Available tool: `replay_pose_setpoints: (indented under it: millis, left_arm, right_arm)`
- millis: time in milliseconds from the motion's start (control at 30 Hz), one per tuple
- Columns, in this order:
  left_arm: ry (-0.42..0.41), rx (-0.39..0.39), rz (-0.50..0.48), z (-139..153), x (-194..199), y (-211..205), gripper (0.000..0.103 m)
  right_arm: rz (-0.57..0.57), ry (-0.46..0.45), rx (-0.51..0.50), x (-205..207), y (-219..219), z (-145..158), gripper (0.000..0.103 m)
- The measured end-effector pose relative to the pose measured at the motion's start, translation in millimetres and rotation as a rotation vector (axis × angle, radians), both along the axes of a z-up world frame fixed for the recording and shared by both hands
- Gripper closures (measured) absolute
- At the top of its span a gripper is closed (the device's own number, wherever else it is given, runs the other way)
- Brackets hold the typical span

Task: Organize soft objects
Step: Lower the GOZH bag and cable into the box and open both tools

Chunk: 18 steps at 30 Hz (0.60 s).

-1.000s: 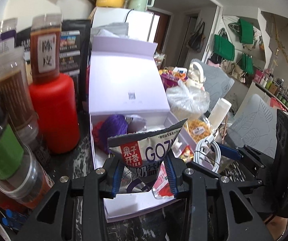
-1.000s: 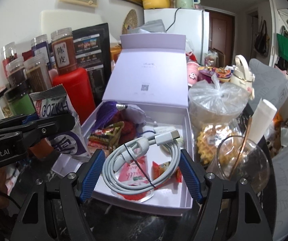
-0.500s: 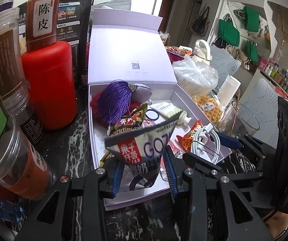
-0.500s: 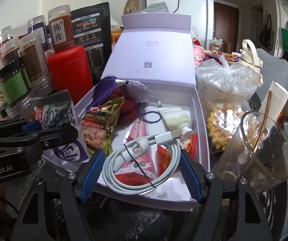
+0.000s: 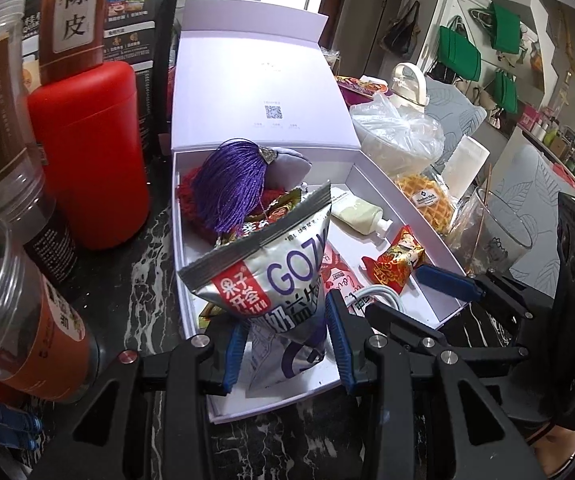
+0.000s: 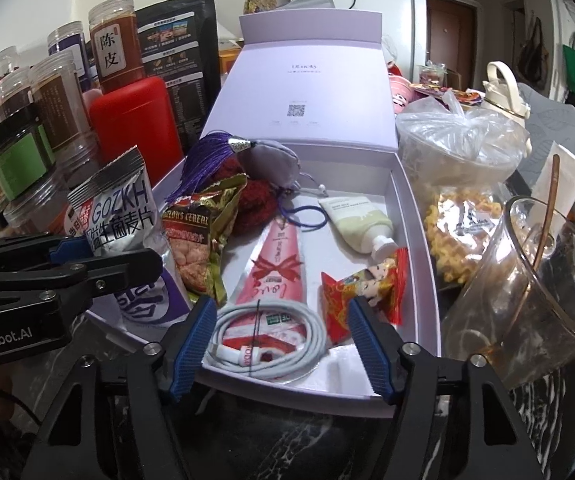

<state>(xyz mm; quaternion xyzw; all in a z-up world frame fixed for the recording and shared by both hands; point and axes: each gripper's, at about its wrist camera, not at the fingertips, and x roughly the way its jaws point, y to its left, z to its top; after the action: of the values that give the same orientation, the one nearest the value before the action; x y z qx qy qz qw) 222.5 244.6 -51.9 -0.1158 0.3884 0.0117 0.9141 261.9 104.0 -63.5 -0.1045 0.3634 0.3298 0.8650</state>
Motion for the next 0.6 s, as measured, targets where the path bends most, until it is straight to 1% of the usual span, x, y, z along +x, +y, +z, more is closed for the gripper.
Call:
replay_pose_setpoints:
  millis: [100, 300, 600]
  left_arm:
    - [0.007, 0.013, -0.007, -1, 6, -3, 0.066]
    - [0.043, 0.021, -0.014, -6, 20, -3, 0.066]
    - [0.116, 0.054, -0.038, -11, 42, -10, 0.066]
  right_arm:
    - [-0.005, 0.017, 0.012, 3, -1, -2, 0.042]
    - [-0.013, 0.021, 0.010, 5, -3, -2, 0.042]
    - [-0.036, 0.038, 0.002, 13, -8, -4, 0.042]
